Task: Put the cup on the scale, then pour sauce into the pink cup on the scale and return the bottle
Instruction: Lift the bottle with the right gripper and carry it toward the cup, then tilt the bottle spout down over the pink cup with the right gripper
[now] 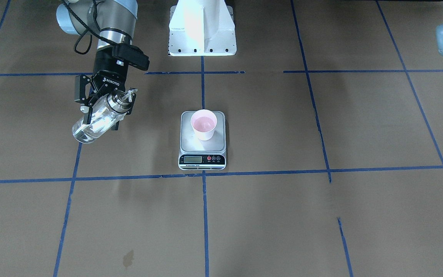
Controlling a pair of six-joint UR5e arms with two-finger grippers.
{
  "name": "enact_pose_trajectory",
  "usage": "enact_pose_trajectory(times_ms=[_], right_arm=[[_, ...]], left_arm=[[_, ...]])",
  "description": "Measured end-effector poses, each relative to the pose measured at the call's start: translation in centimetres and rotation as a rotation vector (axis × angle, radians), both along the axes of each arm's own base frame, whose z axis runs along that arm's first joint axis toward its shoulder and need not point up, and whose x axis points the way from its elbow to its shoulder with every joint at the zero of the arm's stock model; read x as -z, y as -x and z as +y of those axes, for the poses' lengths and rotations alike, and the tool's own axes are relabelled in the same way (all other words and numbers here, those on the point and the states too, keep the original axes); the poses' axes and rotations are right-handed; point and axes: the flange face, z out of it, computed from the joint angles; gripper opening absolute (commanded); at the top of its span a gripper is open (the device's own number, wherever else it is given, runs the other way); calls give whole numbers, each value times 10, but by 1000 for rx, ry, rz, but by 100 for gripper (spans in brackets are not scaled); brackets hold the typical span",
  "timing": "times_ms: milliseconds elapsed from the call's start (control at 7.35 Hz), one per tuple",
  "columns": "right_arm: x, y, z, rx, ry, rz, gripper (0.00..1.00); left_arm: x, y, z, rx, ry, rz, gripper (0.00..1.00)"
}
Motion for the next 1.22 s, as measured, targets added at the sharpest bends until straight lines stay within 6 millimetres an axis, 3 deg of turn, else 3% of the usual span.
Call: enact_pose_trajectory(times_ms=[408,953,1225], right_arm=[[3,21,3,-4,-42,141,0],[-12,81,-1,-49,-79,255,0],[-17,102,-2,-63,-99,336,0]], left_arm=[[-40,12,-3,2,36,-8,100],[-48,22,-2,18,38,-12,100],[-55,25,-3,24,51,-14,100]])
